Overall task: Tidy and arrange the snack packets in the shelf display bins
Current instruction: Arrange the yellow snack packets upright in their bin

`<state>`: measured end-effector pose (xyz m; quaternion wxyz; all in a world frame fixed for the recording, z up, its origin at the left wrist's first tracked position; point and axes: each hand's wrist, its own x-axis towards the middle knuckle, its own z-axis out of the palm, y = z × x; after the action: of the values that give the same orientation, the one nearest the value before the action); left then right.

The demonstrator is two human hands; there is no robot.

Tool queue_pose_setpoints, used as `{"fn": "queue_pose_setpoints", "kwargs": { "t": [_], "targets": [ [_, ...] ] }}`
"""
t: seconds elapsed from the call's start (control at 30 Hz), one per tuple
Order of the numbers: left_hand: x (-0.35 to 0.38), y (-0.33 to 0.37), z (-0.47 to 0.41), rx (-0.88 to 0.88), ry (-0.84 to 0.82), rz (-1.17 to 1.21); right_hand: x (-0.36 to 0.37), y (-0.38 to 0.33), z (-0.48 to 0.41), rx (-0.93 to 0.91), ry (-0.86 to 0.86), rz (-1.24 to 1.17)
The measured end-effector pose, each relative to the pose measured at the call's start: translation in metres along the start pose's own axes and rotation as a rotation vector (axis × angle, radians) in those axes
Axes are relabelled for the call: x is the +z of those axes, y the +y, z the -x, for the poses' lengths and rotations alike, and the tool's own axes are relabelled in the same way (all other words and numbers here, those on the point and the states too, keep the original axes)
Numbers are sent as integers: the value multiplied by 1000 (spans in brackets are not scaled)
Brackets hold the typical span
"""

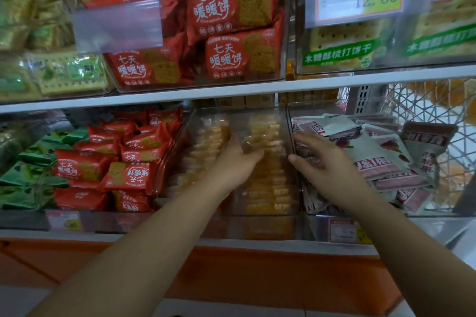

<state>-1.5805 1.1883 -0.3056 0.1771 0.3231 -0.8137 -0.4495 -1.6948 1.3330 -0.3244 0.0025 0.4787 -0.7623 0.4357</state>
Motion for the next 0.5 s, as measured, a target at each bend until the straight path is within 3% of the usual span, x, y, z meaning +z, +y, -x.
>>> {"fn": "queue_pose_setpoints", "kwargs": {
  "t": [0.23, 0.5],
  "targets": [
    [14, 0, -55, -83, -113, -98, 7, 11, -20, 43, -67, -43],
    [11, -9, -55, 44, -240, -220, 10, 13, -20, 65, -73, -28]
  ]
}}
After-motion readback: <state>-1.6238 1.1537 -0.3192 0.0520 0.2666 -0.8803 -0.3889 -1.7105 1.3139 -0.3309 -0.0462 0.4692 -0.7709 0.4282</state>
